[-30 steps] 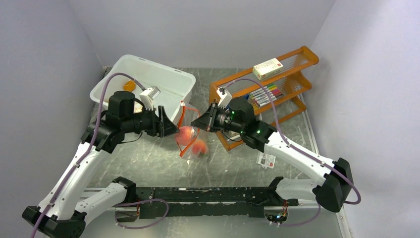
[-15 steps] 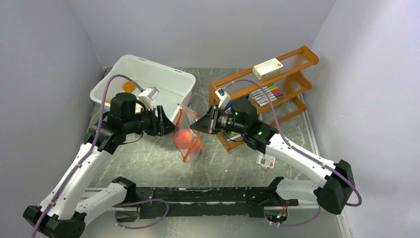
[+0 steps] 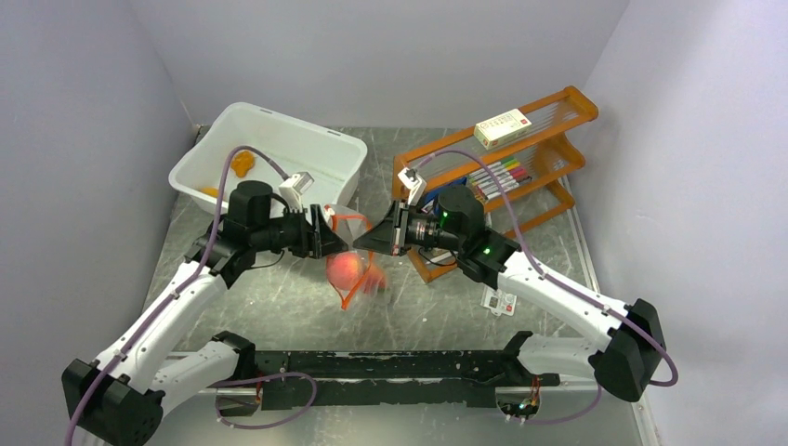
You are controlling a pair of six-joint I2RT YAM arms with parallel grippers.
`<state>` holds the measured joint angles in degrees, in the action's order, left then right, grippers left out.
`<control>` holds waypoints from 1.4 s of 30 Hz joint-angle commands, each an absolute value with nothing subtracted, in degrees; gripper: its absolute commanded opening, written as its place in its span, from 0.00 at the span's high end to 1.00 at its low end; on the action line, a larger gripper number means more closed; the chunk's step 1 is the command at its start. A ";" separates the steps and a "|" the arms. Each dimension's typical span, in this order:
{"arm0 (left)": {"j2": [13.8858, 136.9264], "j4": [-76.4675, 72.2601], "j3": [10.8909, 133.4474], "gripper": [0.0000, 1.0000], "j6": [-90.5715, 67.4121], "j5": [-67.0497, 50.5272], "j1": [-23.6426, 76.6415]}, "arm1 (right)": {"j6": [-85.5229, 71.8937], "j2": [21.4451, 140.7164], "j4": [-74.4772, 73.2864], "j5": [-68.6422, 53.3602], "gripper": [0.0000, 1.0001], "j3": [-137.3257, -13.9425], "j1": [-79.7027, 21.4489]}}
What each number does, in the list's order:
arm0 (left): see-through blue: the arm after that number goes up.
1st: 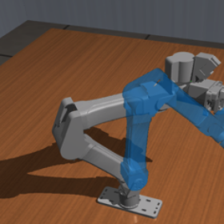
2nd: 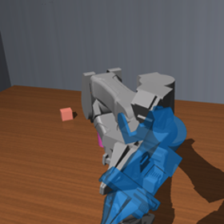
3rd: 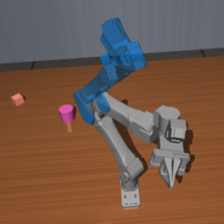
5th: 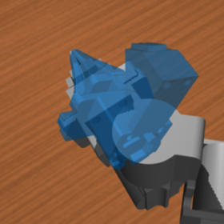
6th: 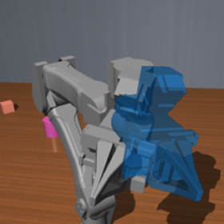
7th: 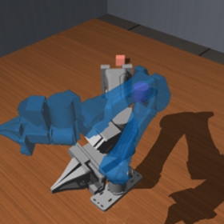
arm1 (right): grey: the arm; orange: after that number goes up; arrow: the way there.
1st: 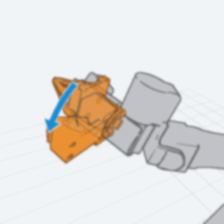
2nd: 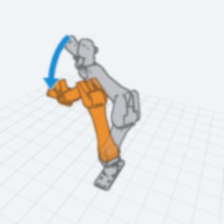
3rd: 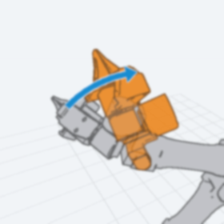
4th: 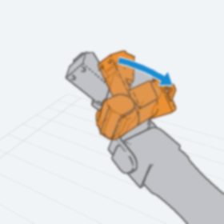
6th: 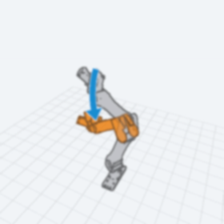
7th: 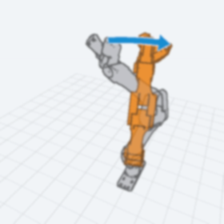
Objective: Place the food in the zip-top bag and seal the zipper
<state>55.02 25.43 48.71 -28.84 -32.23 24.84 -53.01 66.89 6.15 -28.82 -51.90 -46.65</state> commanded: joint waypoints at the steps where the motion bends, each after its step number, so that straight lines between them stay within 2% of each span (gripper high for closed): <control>1: 54.91 18.70 47.89 0.46 -28.02 -34.41 24.87 | -54.39 66.77 10.47 -31.68 1.00 -51.19 -46.32; 3: 54.96 18.25 46.90 0.57 -27.80 -34.07 24.83 | -54.76 67.01 11.10 -31.83 1.00 -51.13 -46.40; 6: 54.27 17.74 46.06 0.83 -28.59 -35.44 24.86 | -55.34 67.65 10.35 -31.16 1.00 -51.20 -46.34; 8: 53.62 20.39 47.05 0.93 -29.66 -34.72 24.83 | -56.60 68.00 10.26 -30.41 1.00 -50.83 -46.25; 12: 53.04 34.84 53.75 0.93 -29.10 -30.82 24.87 | -58.11 68.51 2.80 -23.78 1.00 -52.31 -45.90; 15: 52.23 39.21 56.98 0.93 -29.59 -30.81 24.82 | -57.24 69.33 -0.58 -21.48 1.00 -53.59 -46.02; 19: 52.35 37.72 57.98 0.93 -32.81 -35.63 24.85 | -55.41 71.12 -5.74 -19.94 1.00 -55.97 -46.05; 28: 54.63 37.44 60.25 0.93 -32.78 -37.62 24.84 | -50.32 68.75 -16.84 -14.87 1.00 -61.85 -46.01; 35: 56.54 41.26 64.36 0.93 -29.77 -30.36 24.86 | -44.52 66.95 -42.33 -0.92 1.00 -75.19 -46.04; 42: 58.00 34.27 59.19 0.93 -31.33 -33.27 24.85 | -42.99 65.65 -46.70 -1.58 1.00 -76.00 -46.05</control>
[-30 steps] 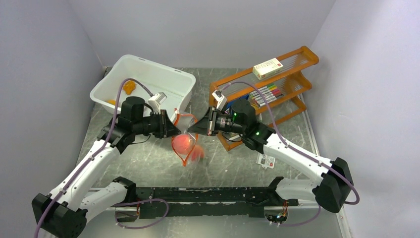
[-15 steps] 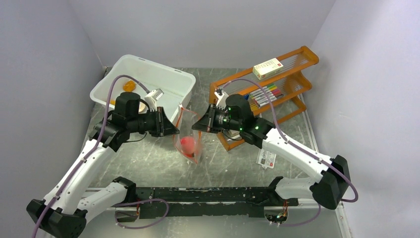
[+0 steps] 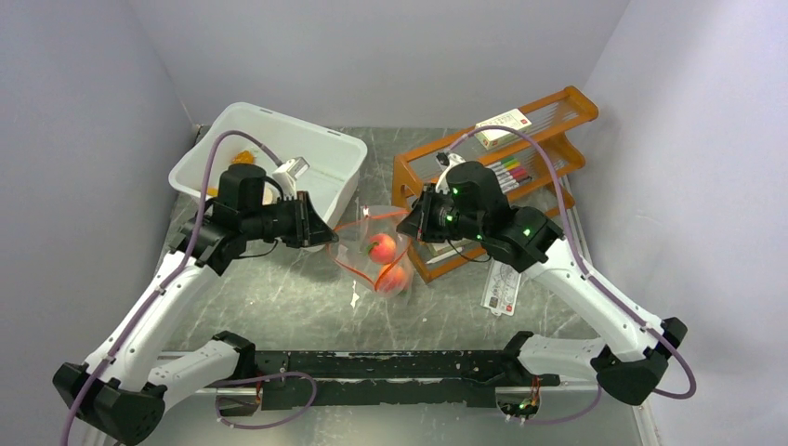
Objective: Place the food in the zip-top bag and seal the zipper
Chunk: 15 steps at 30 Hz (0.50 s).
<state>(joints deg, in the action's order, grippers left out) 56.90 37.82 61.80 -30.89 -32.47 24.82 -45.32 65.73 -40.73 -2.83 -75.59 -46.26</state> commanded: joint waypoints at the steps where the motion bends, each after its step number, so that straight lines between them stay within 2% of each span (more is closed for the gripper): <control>1: 58.39 33.45 58.69 0.93 -31.71 -33.84 24.87 | -42.48 64.99 -44.20 -4.07 1.00 -75.04 -46.05; 3: 59.15 32.91 58.14 0.93 -31.80 -34.26 24.82 | -43.05 64.08 -40.75 -6.36 1.00 -73.21 -46.03; 8: 59.78 33.64 57.48 0.90 -30.56 -34.53 24.87 | -43.09 65.45 -42.32 -2.95 1.00 -73.29 -46.05; 9: 59.35 33.35 57.22 0.85 -30.46 -34.37 24.87 | -43.11 65.47 -41.88 -3.02 1.00 -72.93 -46.01; 12: 57.34 31.91 56.83 0.58 -30.37 -33.30 24.87 | -43.49 65.16 -39.94 -3.55 1.00 -71.74 -46.00; 15: 55.91 31.34 57.86 0.42 -29.23 -30.96 24.83 | -43.55 65.09 -38.17 -4.82 1.00 -70.76 -46.00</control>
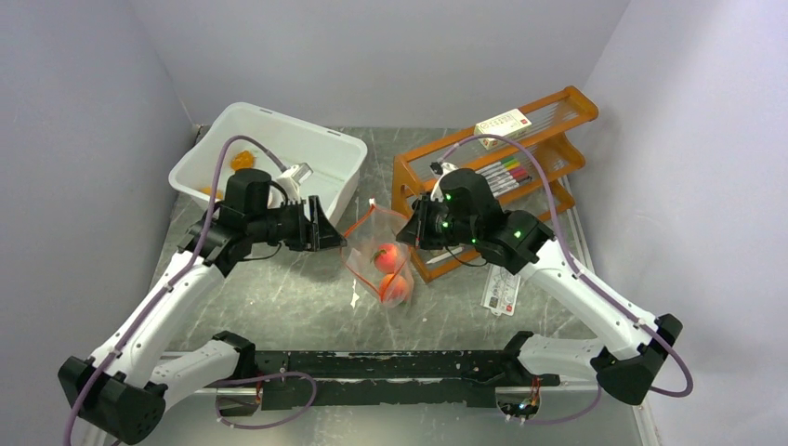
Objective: Place the food in the zip-top bag and seal the zipper
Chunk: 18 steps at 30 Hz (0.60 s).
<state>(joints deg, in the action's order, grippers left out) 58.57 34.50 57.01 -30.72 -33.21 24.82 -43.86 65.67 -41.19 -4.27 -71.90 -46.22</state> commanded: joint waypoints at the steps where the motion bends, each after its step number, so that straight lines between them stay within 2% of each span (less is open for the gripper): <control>1: 55.42 31.25 58.20 0.39 -29.08 -30.11 24.87 | -43.58 65.25 -37.90 -4.90 1.00 -70.62 -46.00; 4: 54.61 31.96 59.45 0.31 -28.09 -24.85 24.87 | -43.79 65.56 -37.30 -5.15 1.00 -69.83 -46.03; 5: 54.78 32.58 60.42 0.22 -27.37 -23.33 24.87 | -44.02 65.52 -37.00 -5.12 1.00 -69.46 -46.02; 6: 55.00 33.02 61.18 0.19 -26.89 -21.93 24.86 | -44.42 65.28 -36.37 -5.30 1.00 -68.72 -46.05; 9: 56.95 34.09 62.87 0.12 -25.92 -18.41 24.79 | -45.48 63.89 -33.29 -6.37 1.00 -66.29 -45.99; 12: 60.97 36.76 65.84 0.12 -25.28 -12.94 24.79 | -45.26 63.80 -32.38 -7.59 1.00 -65.73 -46.04; 14: 61.78 35.32 66.42 0.18 -25.23 -10.53 24.79 | -44.50 63.95 -32.47 -8.01 1.00 -65.62 -46.01; 18: 63.82 33.23 68.74 0.20 -23.30 -5.90 24.63 | -44.28 63.69 -31.64 -9.77 1.00 -65.07 -46.04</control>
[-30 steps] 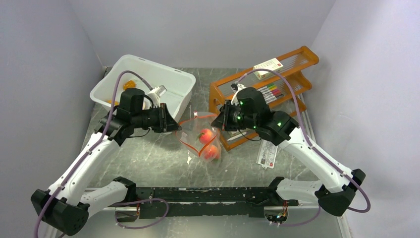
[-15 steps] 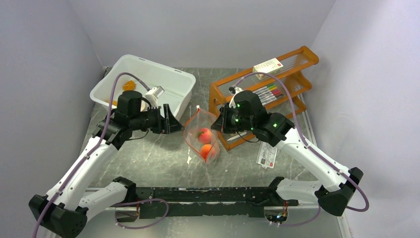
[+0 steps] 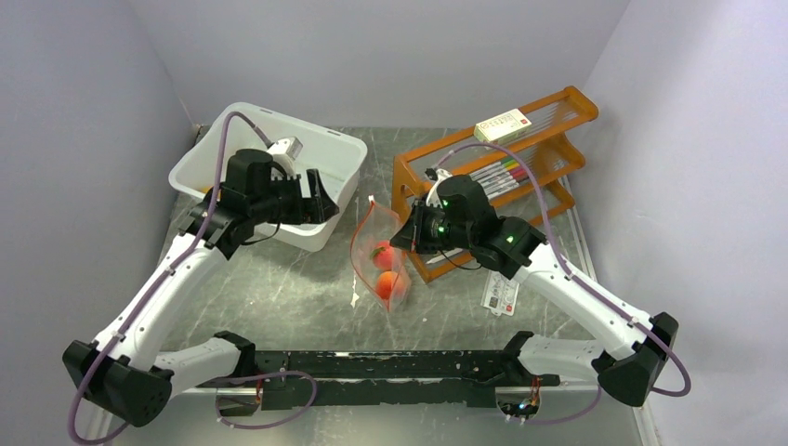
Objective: Place the food in the zip-top bag and seal the zipper
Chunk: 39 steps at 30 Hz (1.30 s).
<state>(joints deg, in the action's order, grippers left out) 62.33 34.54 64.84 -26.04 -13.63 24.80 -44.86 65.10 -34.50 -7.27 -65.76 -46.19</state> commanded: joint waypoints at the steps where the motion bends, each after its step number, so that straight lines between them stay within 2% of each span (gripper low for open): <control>1: 65.01 34.56 70.31 0.20 -23.01 -4.08 24.61 | -44.30 63.64 -31.12 -10.57 1.00 -65.02 -46.03; 6: 68.55 34.98 71.98 0.21 -18.37 5.61 22.49 | -43.23 63.64 -30.83 -11.67 1.00 -65.09 -46.03; 11: 72.31 32.68 72.22 0.26 -14.30 4.31 11.58 | -40.95 62.39 -29.58 -11.60 1.00 -63.70 -46.03; 20: 82.78 19.27 70.91 0.20 -7.84 6.26 1.26 | -39.34 63.58 -31.15 -11.66 1.00 -64.77 -46.03; 28: 97.41 12.63 77.64 0.14 4.35 7.66 -0.81 | -40.55 63.50 -31.39 -10.90 1.00 -64.17 -45.98; 32: 104.13 12.86 83.04 0.15 10.09 6.42 -2.66 | -40.65 64.71 -31.94 -9.96 1.00 -65.44 -46.02; 39: 113.03 11.68 89.11 0.16 11.33 6.07 -4.67 | -38.94 68.25 -34.32 -8.64 1.00 -69.06 -45.95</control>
